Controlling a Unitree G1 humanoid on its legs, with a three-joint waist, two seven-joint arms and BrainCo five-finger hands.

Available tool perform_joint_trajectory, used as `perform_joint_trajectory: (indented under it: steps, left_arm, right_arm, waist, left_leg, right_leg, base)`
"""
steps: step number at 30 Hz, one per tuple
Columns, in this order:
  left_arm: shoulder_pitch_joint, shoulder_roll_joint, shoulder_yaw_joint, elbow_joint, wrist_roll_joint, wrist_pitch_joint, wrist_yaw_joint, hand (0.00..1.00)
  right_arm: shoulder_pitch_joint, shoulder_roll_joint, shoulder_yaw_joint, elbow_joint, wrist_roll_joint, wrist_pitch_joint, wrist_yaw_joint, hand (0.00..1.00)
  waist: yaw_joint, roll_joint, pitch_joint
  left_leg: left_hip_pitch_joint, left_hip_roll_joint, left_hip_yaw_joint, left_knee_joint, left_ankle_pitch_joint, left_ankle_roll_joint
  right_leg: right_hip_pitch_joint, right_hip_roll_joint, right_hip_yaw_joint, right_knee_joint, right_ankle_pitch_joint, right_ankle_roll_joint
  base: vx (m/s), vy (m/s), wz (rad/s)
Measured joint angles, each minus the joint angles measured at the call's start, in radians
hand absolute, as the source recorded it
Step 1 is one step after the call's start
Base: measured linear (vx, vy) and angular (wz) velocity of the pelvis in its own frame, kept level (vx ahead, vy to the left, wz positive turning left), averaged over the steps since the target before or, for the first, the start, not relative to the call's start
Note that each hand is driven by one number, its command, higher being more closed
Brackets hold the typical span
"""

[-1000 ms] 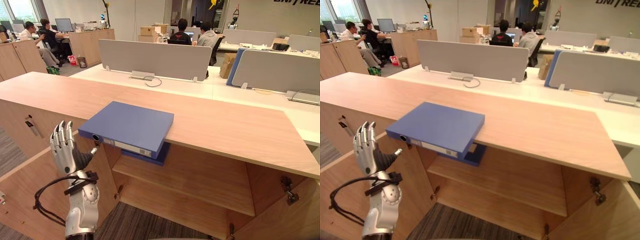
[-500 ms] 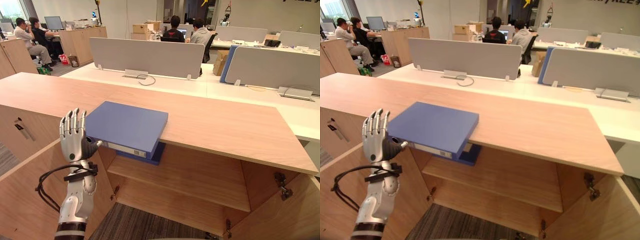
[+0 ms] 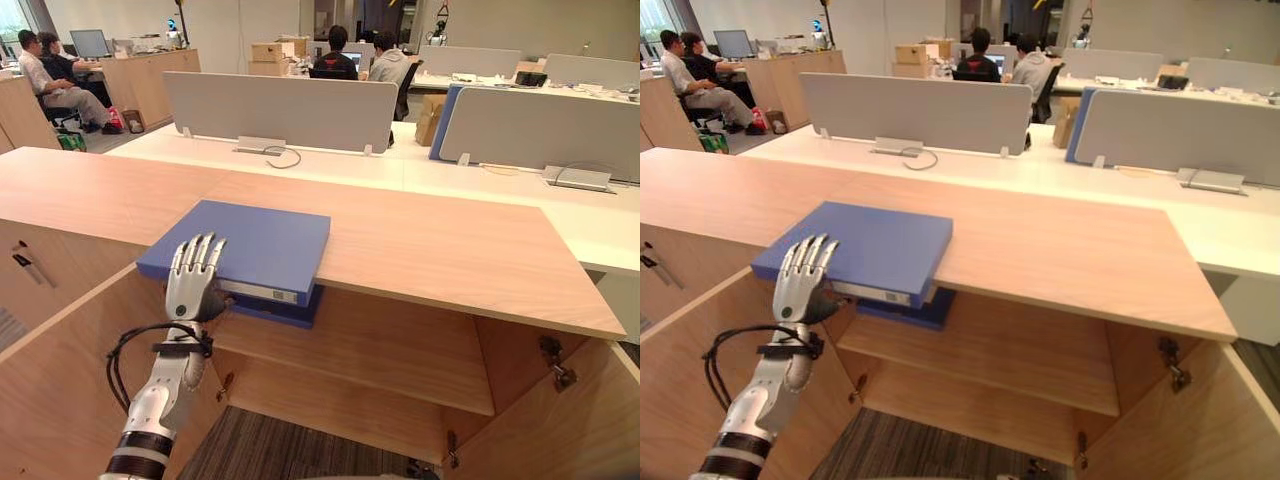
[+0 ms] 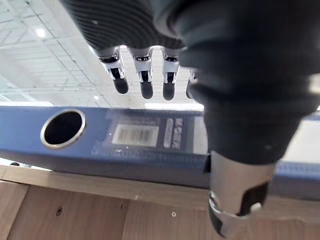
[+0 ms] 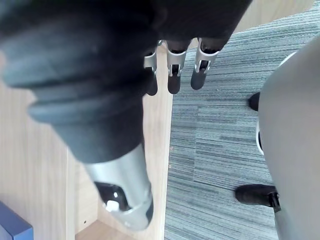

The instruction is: Walk over to the cabinet, pick up the folder, carry it to the office cabinet, place the folder inside the office cabinet, then close the office cabinet door

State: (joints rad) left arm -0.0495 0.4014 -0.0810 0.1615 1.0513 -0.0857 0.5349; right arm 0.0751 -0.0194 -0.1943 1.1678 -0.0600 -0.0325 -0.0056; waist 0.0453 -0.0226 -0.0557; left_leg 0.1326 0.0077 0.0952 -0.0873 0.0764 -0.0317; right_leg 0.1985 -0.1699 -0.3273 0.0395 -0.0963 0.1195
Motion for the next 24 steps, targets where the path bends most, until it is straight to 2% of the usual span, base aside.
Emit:
perform_joint_trajectory:
  steps: [11,12,24]
  left_arm:
    - [-0.051,0.046,-0.079,0.068,0.022,-0.021,-0.019,0.0]
    - [-0.057,0.048,-0.085,0.071,0.022,-0.021,-0.019,1.0]
    - [-0.211,0.082,-0.174,0.155,0.067,-0.017,-0.005,1.0]
  right_arm:
    - [-0.002,-0.001,-0.001,0.0,0.0,0.0,0.0,0.0]
    - [-0.002,-0.001,-0.001,0.0,0.0,0.0,0.0,0.0]
    - [0.001,0.0,-0.052,0.0,-0.001,0.005,-0.005,0.0]
  waist:
    - [-0.002,0.001,0.007]
    - [-0.002,0.001,0.007]
    - [-0.009,0.006,0.003]
  left_leg:
    - [0.009,0.0,0.003,0.0,-0.003,-0.002]
    - [0.009,0.0,0.003,0.0,-0.003,-0.002]
    - [0.028,-0.001,0.005,0.0,-0.006,-0.006]
  right_leg:
    - [0.01,0.0,0.001,0.0,0.0,0.0]
    - [0.01,0.0,0.001,0.0,0.0,0.0]
    - [0.027,-0.003,0.001,-0.002,-0.001,0.001]
  base:
    - [0.0,0.0,0.0]
    - [0.0,0.0,0.0]
    - [0.0,0.0,0.0]
